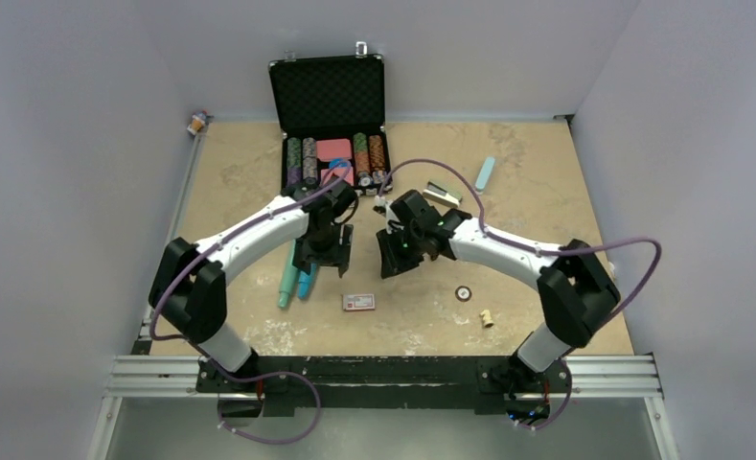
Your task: Unload the staples from the stapler
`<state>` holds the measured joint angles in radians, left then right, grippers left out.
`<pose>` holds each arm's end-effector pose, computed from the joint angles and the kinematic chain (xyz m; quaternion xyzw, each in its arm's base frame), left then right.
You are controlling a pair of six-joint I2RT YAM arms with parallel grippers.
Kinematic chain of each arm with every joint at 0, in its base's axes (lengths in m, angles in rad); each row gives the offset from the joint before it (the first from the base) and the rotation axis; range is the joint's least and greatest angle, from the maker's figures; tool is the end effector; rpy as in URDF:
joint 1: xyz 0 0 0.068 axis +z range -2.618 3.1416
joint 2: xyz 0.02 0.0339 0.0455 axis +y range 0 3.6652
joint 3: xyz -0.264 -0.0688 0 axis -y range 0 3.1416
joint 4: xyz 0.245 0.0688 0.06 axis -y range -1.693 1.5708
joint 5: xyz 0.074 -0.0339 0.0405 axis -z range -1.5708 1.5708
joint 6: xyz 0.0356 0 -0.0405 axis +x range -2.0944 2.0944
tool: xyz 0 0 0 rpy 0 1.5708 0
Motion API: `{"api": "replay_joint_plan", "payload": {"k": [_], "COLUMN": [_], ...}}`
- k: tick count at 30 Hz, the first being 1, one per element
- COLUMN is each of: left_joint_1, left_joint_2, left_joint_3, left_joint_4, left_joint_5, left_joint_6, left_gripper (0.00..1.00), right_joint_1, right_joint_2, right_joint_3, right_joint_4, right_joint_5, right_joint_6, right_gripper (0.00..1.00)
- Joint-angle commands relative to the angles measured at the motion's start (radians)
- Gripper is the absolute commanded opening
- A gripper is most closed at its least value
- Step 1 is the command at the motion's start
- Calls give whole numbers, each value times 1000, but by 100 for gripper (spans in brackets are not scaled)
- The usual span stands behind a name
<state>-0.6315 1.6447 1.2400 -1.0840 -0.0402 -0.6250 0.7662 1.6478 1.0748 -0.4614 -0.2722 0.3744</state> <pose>0.2408 -0.1744 0.2263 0.0024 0.9990 -0.0079 0.0450 0.2341 0.2385 0.2012 -0.2212 0.9301 0.2519 0.1504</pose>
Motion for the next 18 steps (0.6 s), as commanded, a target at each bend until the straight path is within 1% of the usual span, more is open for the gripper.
{"api": "replay_joint_plan", "payload": {"k": [1, 3, 6, 7, 8, 10, 11, 15, 18], "left_joint_1": [0, 0, 7, 8, 9, 14, 18, 22, 24], "left_joint_2": [-104, -155, -252, -281, -314, -384, -419, -563, -683], "left_joint_3": [64, 66, 55, 49, 42, 18, 7, -28, -56], "left_joint_4": [-77, -84, -85, -82, -77, -59, -50, -14, 48], "left_joint_5": [-71, -94, -133, -144, -160, -196, -211, -272, -319], "left_joint_6": [31, 40, 56, 67, 77, 102, 113, 165, 212], "left_gripper": [79, 84, 86, 86, 86, 86, 86, 84, 83], "right_joint_1": [-2, -1, -3, -2, -2, -2, -2, -1, -2], "right_joint_2": [-119, -148, -190, -206, -223, -259, -287, -386, -483], "right_joint_3": [79, 103, 136, 145, 154, 172, 180, 199, 179], "right_joint_4": [-63, -93, -130, -139, -148, -163, -165, -155, -108], "right_joint_5": [73, 99, 132, 141, 150, 172, 180, 211, 231], "right_joint_6": [-17, -12, -2, 4, 11, 25, 31, 52, 65], "right_gripper": [33, 42, 53, 58, 68, 92, 98, 99, 99]}}
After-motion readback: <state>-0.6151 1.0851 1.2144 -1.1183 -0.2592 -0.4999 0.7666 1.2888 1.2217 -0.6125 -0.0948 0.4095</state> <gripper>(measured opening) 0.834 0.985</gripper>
